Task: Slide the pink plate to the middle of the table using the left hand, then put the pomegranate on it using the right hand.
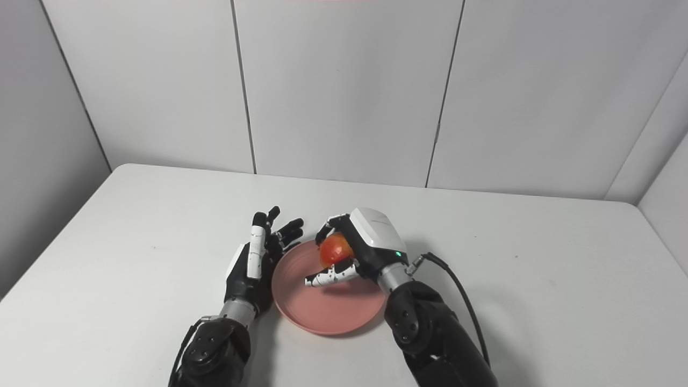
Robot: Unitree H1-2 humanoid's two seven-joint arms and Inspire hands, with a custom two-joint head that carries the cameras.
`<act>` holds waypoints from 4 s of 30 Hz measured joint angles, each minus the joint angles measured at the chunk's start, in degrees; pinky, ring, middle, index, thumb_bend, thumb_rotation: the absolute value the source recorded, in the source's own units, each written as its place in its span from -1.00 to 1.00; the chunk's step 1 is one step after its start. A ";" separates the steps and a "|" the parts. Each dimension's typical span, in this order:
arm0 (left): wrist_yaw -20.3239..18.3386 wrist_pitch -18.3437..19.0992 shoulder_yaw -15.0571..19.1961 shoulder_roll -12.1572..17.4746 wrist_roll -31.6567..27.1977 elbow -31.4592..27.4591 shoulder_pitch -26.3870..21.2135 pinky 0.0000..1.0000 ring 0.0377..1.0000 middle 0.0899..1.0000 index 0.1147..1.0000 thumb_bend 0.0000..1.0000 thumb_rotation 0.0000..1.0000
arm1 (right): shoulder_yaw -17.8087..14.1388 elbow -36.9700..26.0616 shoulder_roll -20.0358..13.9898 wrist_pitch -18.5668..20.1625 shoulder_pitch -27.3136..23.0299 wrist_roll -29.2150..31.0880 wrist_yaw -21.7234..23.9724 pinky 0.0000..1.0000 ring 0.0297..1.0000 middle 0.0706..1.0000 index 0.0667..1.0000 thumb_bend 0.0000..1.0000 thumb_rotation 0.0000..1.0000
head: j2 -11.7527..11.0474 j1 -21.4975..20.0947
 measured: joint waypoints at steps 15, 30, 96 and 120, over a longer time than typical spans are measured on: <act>-0.03 0.03 -0.04 0.09 -0.08 0.13 -0.07 0.79 0.74 0.67 1.00 0.78 0.97 | 2.98 4.10 0.25 -1.31 -0.87 -1.53 0.14 -0.48 -0.38 -0.27 -0.11 0.02 -0.70 | 0.18 -1.05; -0.09 0.53 -0.59 0.45 1.16 -0.09 -0.09 0.82 0.76 0.61 1.00 0.74 0.99 | 3.67 2.79 -0.11 -1.38 -0.85 -2.63 0.06 -0.10 0.10 0.24 0.34 0.83 0.59 | 0.35 -1.32; 6.83 -11.61 -2.88 2.43 18.74 3.84 0.91 1.00 1.00 1.00 1.00 0.94 1.00 | -26.64 7.29 8.01 -13.42 11.44 39.33 -15.14 0.78 0.67 0.65 0.68 0.70 1.00 | 0.79 -3.34; 6.83 -8.00 -1.30 2.04 15.84 3.42 0.91 1.00 1.00 1.00 1.00 0.83 1.00 | -24.33 8.29 7.03 -14.94 11.84 38.31 -12.28 1.00 1.00 0.90 0.89 0.69 1.00 | 1.05 -4.13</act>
